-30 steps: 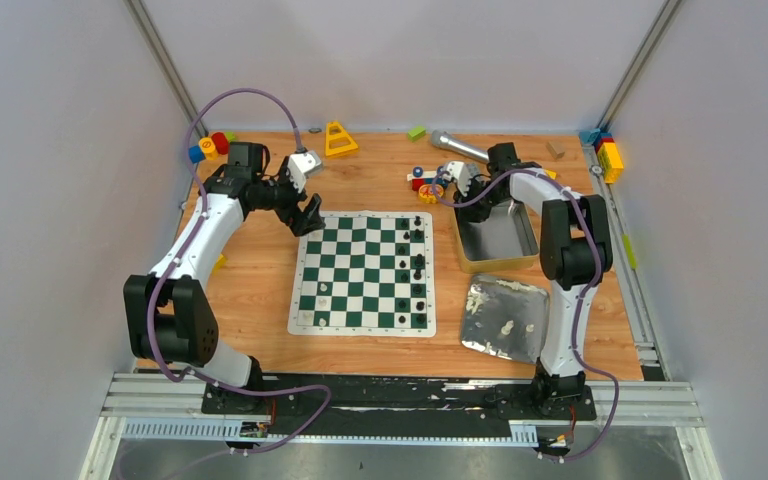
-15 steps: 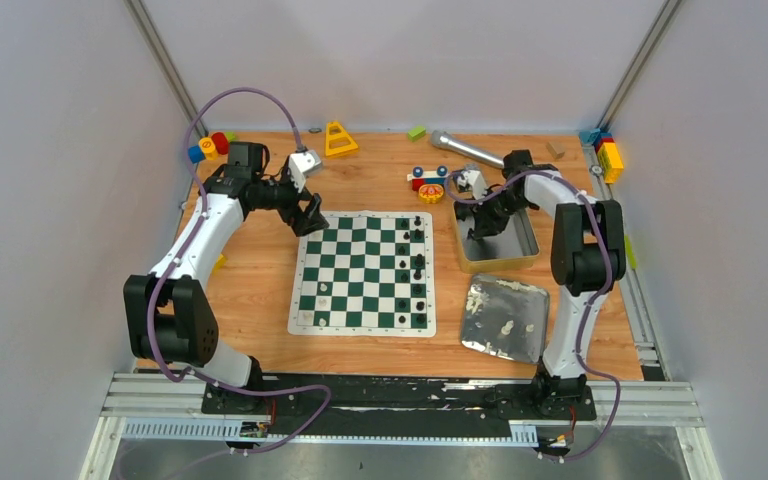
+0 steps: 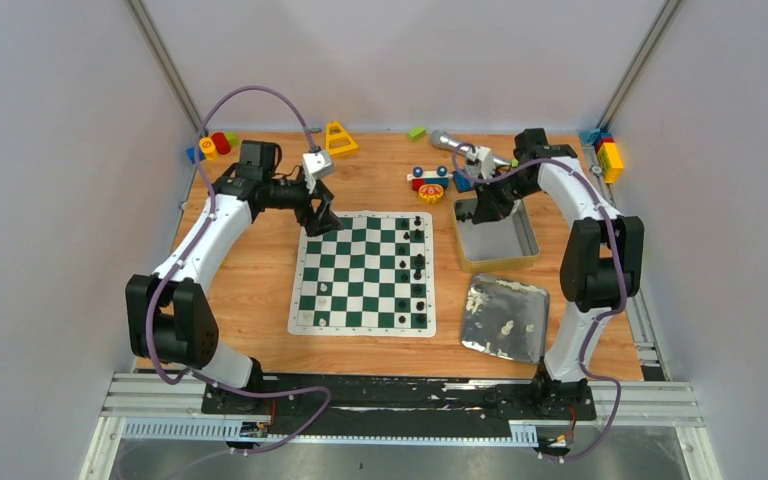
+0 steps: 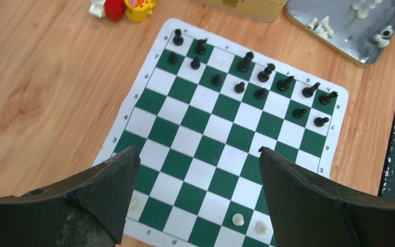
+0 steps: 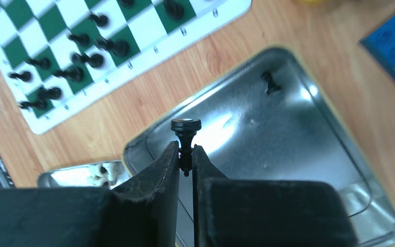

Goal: Set up the chess pieces on the board
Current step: Pick up the chess piece from the storage box, then place the chess piece on the chessboard.

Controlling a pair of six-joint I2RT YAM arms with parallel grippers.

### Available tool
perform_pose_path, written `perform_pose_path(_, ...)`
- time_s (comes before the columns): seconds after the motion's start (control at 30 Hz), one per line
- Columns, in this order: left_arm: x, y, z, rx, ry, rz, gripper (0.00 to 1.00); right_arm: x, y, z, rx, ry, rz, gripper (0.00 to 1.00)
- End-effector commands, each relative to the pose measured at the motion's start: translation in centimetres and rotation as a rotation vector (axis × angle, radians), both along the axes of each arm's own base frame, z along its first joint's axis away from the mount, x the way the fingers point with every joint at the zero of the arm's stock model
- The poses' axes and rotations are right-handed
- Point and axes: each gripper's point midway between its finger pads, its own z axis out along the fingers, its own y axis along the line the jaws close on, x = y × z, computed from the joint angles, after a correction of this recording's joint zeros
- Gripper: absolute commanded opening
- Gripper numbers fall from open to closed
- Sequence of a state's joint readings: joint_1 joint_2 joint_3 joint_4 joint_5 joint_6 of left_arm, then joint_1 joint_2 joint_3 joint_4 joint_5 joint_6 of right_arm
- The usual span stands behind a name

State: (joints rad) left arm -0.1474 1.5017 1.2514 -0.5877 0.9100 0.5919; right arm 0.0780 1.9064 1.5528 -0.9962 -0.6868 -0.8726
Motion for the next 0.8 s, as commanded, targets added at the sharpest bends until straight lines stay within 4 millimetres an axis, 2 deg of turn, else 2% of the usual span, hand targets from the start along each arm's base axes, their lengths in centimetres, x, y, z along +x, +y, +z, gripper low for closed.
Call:
perform_pose_path(0.0,0.0,-3.3,4.1,-0.063,-0.156,-0.137,0.92,-1.2,4.1,8.0,0.217,-0.003,0.071,0.00)
perform_pose_path(0.23,-0.8,-10.1,7.0,-0.102,-0.308,-0.349,0.87,-4.6,9.9,12.2,0.413,0.109,0.205,0.00)
perform_pose_path(0.33,-1.3,-12.2,7.8,-0.110,-0.335,-0.410,0.86,-5.9,11.5,13.6,0.469,0.160,0.250,0.00)
perform_pose_path(0.47,-3.1,-14.9,8.1,-0.111,-0.348,-0.503,0.82,-7.2,12.9,14.8,0.525,0.206,0.290,0.01)
perform_pose_path(0.6,-4.5,-16.1,7.8,-0.097,-0.354,-0.557,0.76,-8.3,13.8,15.1,0.552,0.241,0.317,0.01)
perform_pose_path(0.77,-5.4,-16.4,7.2,-0.084,-0.348,-0.584,0.70,-8.8,14.1,15.2,0.574,0.263,0.326,0.01)
